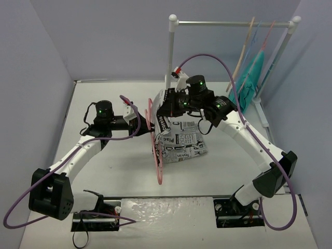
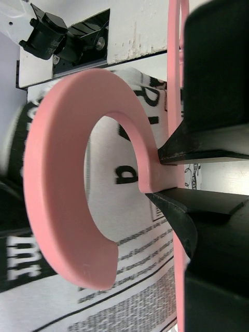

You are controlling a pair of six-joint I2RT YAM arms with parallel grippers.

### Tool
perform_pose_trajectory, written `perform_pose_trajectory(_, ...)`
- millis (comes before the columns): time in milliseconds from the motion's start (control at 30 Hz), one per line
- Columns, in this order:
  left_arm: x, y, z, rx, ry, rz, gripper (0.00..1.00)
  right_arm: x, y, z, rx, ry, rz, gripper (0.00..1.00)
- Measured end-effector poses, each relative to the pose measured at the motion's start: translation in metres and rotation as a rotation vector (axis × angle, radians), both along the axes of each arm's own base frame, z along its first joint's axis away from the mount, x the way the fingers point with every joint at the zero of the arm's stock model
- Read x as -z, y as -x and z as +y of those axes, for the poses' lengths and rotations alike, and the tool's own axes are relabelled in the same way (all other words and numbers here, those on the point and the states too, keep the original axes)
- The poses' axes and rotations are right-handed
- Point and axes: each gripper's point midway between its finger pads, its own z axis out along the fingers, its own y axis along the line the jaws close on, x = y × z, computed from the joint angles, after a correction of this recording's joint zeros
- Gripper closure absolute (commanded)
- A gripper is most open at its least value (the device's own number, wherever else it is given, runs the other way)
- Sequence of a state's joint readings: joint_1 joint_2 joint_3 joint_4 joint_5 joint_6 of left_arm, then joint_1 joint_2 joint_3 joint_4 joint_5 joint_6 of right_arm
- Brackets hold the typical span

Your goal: Place the trousers on the hanger

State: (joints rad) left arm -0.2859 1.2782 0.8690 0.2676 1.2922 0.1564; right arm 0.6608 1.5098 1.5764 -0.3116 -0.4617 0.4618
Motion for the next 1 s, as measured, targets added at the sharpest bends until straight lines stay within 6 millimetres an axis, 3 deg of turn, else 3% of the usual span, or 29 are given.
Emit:
perform_pose_trajectory(433,0.01,-0.002,0.0,0.003,-0.012,0.023,0.96,-0.015,-0.001,-0.013,0.025,-0.016,-0.029,1.0)
perform_pose_trajectory(667,0.013,-0.006,0.005,-0.011,-0.021,0.025,0.97,-0.018,-0.016,-0.052,0.106,-0.01,-0.048,1.0)
perform_pose_trajectory(833,0.015,-0.007,0.008,-0.02,-0.027,0.03,0.97,0.001,-0.017,-0.083,0.148,0.031,-0.043,1.0)
perform_pose_trajectory(1000,0.021,-0.006,0.01,-0.033,-0.039,0.066,0.97,0.056,-0.01,-0.096,0.128,0.131,-0.002,1.0)
